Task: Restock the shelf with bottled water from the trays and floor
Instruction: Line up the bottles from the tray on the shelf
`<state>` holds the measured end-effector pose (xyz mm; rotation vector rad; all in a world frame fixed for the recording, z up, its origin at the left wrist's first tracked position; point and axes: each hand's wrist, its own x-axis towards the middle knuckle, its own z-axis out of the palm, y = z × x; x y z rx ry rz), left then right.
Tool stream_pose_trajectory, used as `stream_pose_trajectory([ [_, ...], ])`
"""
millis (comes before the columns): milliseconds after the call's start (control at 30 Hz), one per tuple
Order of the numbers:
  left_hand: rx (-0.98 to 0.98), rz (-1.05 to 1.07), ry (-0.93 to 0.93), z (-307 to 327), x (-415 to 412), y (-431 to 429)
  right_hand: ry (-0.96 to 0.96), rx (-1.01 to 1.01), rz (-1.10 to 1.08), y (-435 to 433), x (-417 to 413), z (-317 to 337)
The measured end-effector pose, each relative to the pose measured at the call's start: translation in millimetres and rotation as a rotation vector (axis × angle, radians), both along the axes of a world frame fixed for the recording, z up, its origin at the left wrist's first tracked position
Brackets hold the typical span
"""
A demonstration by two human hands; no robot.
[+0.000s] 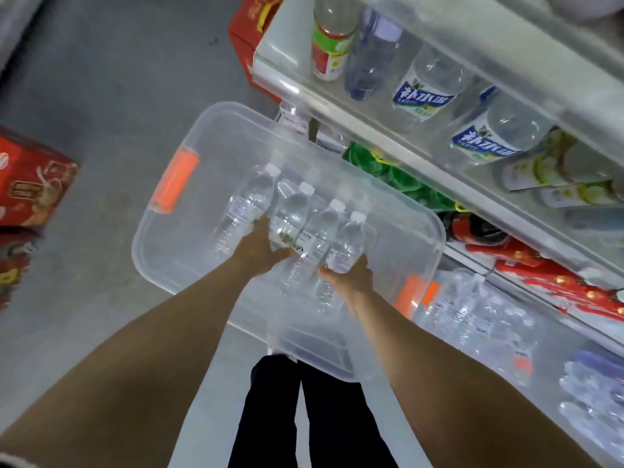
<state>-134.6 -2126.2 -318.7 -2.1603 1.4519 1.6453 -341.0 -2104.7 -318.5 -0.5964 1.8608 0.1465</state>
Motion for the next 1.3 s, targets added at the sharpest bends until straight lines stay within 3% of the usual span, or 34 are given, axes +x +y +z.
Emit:
stream_pose_trajectory([
  [67, -0.011, 0.045, 0.053, -8, 0, 0, -0.006, -0.019, -0.040, 1, 0, -8],
  [300, 0.068, 0.233, -0.043, -16, -11, -7, 0.004, -0.031, -0.083, -3, -7, -11],
  [433, 0.192, 0.454, 0.124, 6, -7, -12, 0.022, -0.068, -0.140, -2, -4, 9],
  [667, 0.268, 0.533, 0.172, 93, 6, -1, -0.053, -0.172, -0.212, -1, 1, 85],
  [1000, 0.011, 0.554, 0.588, 268, 3, 34, -0.541, -0.474, -0.450, 38, -19, 240],
  [1300, -0.216, 0.339, 0.826, 396, -48, 34, -0.749, -0.799, -0.701, 60, -56, 350],
])
